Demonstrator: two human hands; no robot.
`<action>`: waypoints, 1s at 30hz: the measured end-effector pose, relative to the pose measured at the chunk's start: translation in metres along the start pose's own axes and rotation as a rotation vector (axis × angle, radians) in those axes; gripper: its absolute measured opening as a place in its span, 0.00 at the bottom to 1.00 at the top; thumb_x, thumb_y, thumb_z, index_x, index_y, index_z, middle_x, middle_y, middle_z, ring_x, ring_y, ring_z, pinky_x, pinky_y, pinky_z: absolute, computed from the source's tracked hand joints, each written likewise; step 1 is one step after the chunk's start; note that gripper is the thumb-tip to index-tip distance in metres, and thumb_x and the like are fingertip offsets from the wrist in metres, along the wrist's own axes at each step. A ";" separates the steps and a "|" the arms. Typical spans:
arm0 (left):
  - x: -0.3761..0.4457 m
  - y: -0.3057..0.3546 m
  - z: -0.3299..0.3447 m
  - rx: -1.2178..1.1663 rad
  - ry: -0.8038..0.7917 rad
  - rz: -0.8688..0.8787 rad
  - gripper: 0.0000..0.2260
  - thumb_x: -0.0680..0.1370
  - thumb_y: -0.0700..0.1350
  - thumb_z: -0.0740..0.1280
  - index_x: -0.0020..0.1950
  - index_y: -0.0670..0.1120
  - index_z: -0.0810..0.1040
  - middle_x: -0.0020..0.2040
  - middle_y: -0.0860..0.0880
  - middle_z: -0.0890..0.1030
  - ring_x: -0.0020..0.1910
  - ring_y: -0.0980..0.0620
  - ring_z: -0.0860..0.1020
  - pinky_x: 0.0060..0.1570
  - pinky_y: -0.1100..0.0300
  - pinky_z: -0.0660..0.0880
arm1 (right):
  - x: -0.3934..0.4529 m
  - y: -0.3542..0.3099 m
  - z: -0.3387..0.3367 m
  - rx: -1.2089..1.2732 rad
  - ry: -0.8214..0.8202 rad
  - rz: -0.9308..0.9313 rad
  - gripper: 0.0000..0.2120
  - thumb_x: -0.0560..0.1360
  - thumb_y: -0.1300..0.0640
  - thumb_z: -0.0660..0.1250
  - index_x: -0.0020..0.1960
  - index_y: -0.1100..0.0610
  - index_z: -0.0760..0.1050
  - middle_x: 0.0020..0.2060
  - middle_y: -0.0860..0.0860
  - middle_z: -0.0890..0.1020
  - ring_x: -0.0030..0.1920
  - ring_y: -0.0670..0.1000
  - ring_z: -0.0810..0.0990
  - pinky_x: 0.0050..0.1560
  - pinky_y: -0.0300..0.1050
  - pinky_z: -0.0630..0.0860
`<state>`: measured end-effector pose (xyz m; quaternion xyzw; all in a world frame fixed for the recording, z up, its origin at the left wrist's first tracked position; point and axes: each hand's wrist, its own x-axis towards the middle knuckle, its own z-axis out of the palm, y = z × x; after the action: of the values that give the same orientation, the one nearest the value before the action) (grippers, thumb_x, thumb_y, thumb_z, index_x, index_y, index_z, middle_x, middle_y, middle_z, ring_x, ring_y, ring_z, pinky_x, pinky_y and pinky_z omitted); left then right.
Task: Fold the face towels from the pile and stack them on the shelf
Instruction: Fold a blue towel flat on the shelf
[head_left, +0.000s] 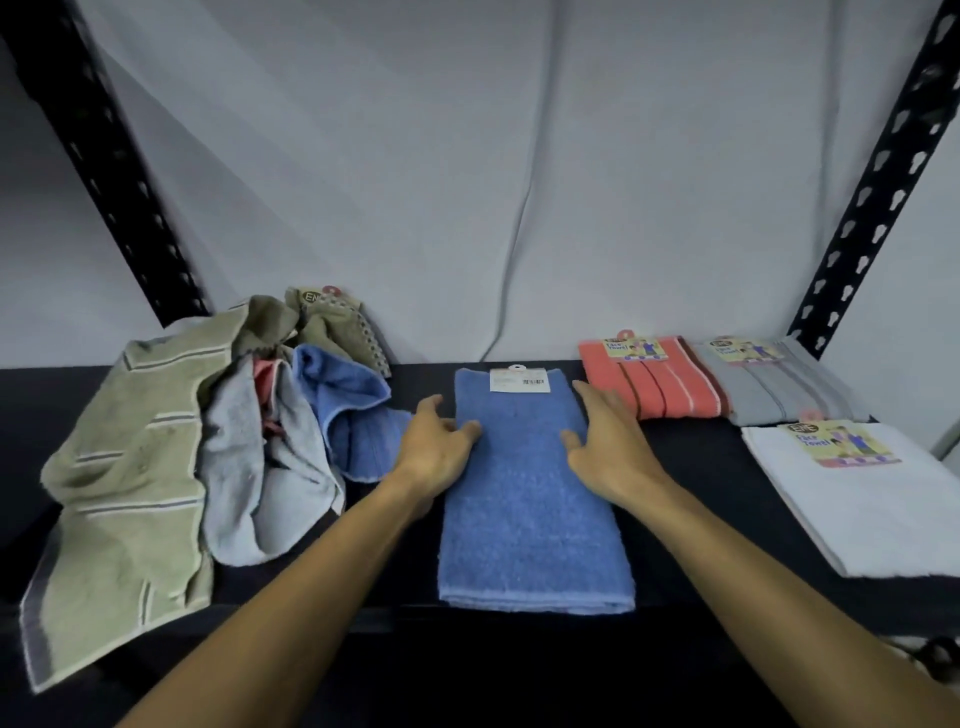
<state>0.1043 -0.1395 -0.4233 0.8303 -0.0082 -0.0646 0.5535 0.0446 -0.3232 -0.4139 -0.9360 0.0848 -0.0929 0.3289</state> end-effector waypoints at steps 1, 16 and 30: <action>-0.002 -0.004 -0.001 0.011 0.002 0.015 0.32 0.79 0.47 0.68 0.79 0.45 0.56 0.48 0.58 0.77 0.47 0.56 0.78 0.44 0.62 0.74 | -0.009 0.002 0.002 -0.036 0.035 -0.066 0.25 0.79 0.59 0.63 0.74 0.57 0.62 0.70 0.52 0.66 0.70 0.50 0.64 0.66 0.40 0.62; -0.053 -0.060 -0.037 0.086 0.023 0.216 0.07 0.80 0.41 0.66 0.55 0.48 0.82 0.49 0.56 0.85 0.51 0.63 0.81 0.58 0.63 0.76 | -0.099 0.002 0.029 0.092 -0.044 -0.449 0.02 0.75 0.50 0.70 0.45 0.47 0.81 0.41 0.40 0.77 0.43 0.42 0.76 0.42 0.38 0.72; -0.091 -0.048 -0.044 0.351 0.022 0.142 0.09 0.77 0.57 0.68 0.43 0.53 0.82 0.32 0.57 0.80 0.35 0.62 0.78 0.42 0.60 0.75 | -0.105 0.005 0.022 0.130 0.186 -0.421 0.05 0.76 0.59 0.69 0.51 0.52 0.80 0.41 0.40 0.76 0.39 0.45 0.77 0.39 0.41 0.73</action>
<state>0.0164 -0.0728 -0.4419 0.9121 -0.0721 -0.0139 0.4032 -0.0521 -0.2907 -0.4458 -0.8973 -0.0885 -0.2507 0.3523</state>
